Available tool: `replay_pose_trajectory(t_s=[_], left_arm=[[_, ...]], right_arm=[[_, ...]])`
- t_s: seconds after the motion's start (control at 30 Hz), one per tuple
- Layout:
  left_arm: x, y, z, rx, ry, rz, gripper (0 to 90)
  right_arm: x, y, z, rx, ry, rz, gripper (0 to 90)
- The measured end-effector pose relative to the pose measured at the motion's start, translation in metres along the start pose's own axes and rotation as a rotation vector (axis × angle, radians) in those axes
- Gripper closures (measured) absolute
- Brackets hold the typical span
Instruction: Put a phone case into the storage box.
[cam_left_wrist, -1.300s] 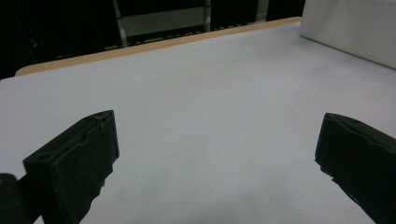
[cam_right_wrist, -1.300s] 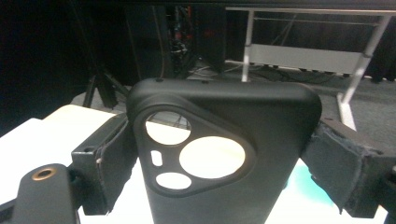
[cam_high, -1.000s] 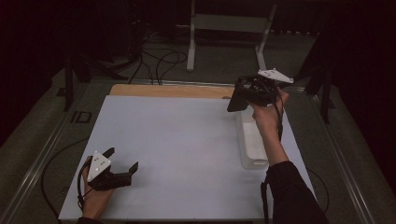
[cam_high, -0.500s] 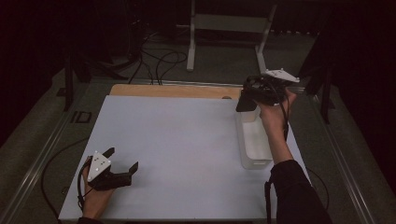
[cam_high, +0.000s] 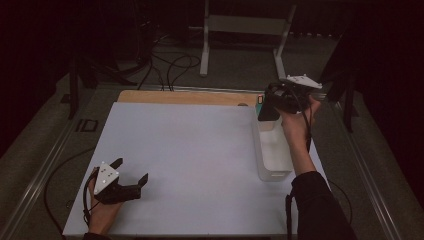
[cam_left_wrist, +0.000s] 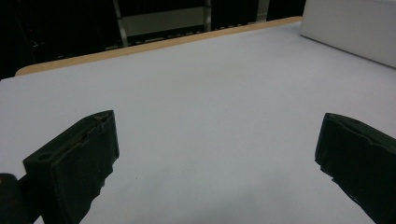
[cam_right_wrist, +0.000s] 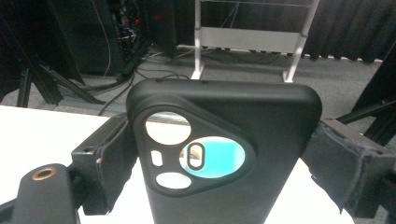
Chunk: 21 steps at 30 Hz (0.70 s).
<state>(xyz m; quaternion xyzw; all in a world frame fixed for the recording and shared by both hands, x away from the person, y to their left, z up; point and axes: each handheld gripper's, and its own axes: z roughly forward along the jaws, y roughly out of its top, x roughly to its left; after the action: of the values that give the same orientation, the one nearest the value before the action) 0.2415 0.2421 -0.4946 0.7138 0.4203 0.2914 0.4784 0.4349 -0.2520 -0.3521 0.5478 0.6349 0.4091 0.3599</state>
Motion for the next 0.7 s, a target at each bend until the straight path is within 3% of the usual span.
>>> replay_pose_trajectory(t_s=[0.7], left_arm=[[0.000,-0.001,-0.001,-0.002,0.000,0.000,0.0]], right_arm=[[0.000,-0.013,0.016,0.055,-0.026,0.007,14.0]])
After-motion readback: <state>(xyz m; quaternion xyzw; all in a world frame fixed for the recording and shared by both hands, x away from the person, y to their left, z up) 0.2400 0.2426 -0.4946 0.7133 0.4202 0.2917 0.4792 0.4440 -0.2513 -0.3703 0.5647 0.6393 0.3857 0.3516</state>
